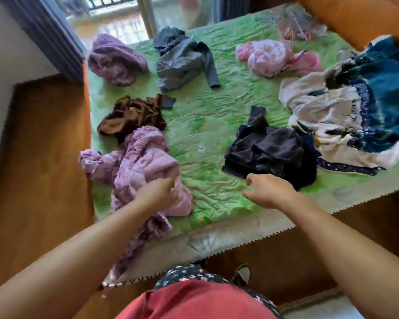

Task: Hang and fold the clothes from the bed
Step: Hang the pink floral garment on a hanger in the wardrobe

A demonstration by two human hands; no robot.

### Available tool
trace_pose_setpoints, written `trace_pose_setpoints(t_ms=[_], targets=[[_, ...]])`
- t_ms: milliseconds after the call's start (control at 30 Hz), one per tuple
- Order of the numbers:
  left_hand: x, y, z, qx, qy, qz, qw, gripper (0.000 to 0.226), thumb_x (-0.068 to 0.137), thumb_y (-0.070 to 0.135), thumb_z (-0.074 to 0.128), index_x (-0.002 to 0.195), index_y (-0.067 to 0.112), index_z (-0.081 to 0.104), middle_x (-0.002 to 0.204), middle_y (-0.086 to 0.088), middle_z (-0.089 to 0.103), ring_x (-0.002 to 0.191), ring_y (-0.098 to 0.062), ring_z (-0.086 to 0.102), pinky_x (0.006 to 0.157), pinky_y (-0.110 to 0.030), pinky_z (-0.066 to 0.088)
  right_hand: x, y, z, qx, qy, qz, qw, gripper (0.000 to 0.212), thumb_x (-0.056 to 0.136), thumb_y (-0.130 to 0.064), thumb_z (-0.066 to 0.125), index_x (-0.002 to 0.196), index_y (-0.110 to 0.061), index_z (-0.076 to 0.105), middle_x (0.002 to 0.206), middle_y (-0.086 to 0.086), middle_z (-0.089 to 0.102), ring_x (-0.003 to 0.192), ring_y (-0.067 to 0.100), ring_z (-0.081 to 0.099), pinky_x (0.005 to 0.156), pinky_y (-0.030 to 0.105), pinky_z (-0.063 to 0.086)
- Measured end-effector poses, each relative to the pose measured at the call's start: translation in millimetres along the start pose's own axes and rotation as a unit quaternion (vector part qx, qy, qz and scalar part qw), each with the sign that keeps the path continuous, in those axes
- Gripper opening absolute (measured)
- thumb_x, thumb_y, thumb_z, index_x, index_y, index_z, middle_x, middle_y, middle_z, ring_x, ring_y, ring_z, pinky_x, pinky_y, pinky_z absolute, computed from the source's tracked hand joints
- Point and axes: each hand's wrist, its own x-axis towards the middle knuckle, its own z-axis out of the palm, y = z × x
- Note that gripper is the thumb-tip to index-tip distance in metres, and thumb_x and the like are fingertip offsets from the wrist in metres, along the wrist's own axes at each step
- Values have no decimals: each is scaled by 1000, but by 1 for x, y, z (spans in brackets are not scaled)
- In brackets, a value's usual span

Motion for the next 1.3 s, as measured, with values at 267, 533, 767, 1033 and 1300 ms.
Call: trace_pose_setpoints(t_ms=[267, 533, 767, 1033, 1300], targets=[[-90, -78, 40, -71, -14, -160, 984, 23, 83, 38, 50, 96, 20, 57, 100, -2, 65, 92, -26, 61, 76, -37, 52, 30, -92, 16, -76, -13, -175, 981, 41, 91, -52, 52, 121, -24, 60, 122, 7, 67, 110, 29, 63, 86, 38, 54], [-99, -133, 70, -129, -11, -209, 969, 48, 90, 33, 50, 136, 19, 52, 111, -8, 65, 100, -28, 62, 77, -39, 53, 75, -162, 36, -132, -24, -257, 957, 35, 92, -42, 53, 124, -27, 56, 124, 5, 67, 108, 29, 64, 79, 37, 54], [-77, -188, 86, -158, -48, -213, 963, 17, 93, 32, 49, 103, 19, 51, 102, -6, 58, 89, -28, 58, 76, -41, 53, 128, -233, 57, -221, -28, -296, 929, 31, 89, -34, 54, 119, -26, 49, 114, 6, 62, 97, 31, 64, 75, 41, 57], [-33, -205, 137, -219, -108, -243, 939, 33, 92, 38, 52, 119, 20, 57, 119, -7, 59, 109, -29, 58, 89, -42, 52, 191, -300, 110, -370, -38, -434, 820, 55, 93, -13, 51, 143, -29, 39, 131, 13, 46, 117, 35, 48, 75, 40, 43], [38, -172, 225, -350, -138, -240, 895, 51, 93, 39, 57, 138, 16, 49, 129, -11, 52, 119, -34, 56, 97, -45, 48, 280, -329, 190, -469, -30, -510, 720, 45, 105, -32, 39, 149, -39, 37, 167, 16, -3, 153, 39, 2, 116, 55, 22]])
